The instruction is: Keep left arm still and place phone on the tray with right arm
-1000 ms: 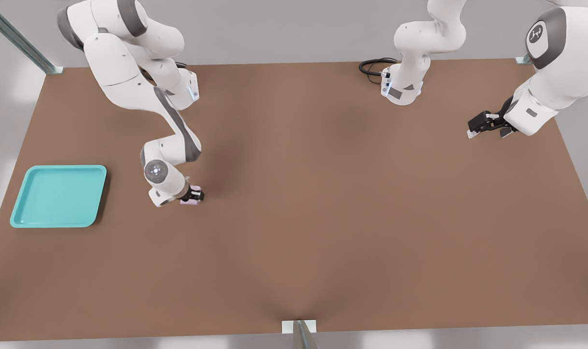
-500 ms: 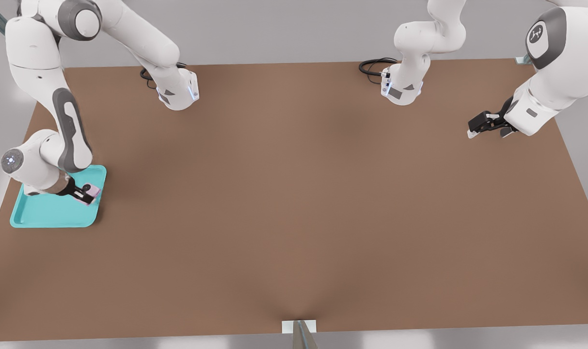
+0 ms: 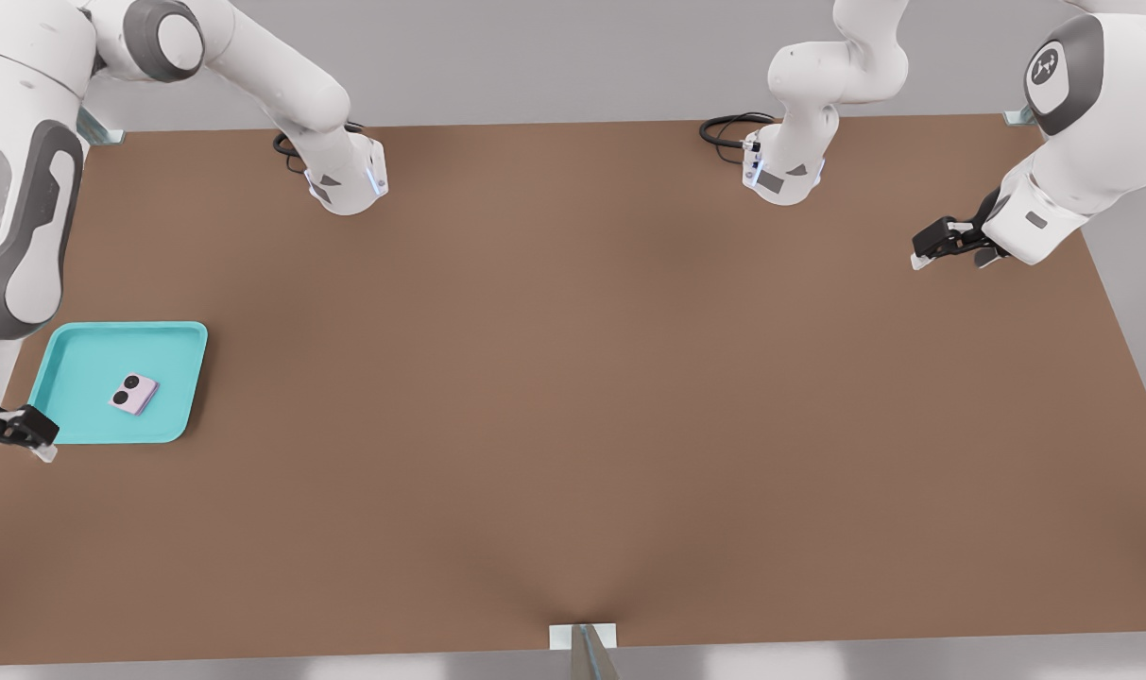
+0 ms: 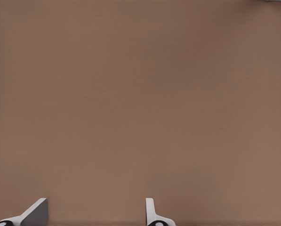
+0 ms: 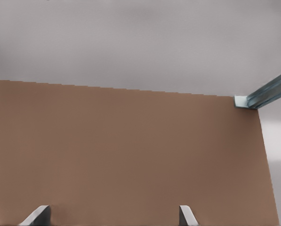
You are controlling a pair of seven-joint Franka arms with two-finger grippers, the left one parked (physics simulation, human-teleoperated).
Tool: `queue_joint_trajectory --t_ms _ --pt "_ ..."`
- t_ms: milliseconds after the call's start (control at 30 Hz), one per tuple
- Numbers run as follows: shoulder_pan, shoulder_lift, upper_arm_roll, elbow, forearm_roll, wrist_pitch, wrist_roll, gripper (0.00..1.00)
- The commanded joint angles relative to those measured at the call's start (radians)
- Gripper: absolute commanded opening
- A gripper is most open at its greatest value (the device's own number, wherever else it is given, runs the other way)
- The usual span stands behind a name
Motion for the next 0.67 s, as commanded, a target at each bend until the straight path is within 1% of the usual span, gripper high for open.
queue_joint_trajectory --t_ms 0,33,67,100,167,267,300,367,400,633 --pt "0.030 -0.065 0.091 0.005 -0.031 -0.319 0.147 1.00" --pt "0.200 -0.179 -0.027 -0.047 -0.028 -0.356 0.303 1.00" --pt "0.565 -0.266 -0.362 -0.045 -0.007 -0.449 0.380 1.00" --pt "0.717 -0.320 -0.535 -0.059 0.097 -0.486 0.375 1.00" --pt "0.721 -0.431 -0.541 -0.229 0.107 -0.413 0.363 1.00" --pt "0.719 -0.434 -0.538 -0.230 0.107 -0.417 0.306 1.00" --pt "0.719 -0.420 -0.538 -0.217 0.104 -0.417 0.305 1.00" --pt "0.707 -0.293 -0.536 -0.053 0.105 -0.449 0.262 1.00" --pt "0.693 -0.257 -0.532 -0.018 0.107 -0.463 0.256 1.00" --pt "0.691 -0.254 -0.538 -0.018 0.107 -0.463 0.237 1.00"
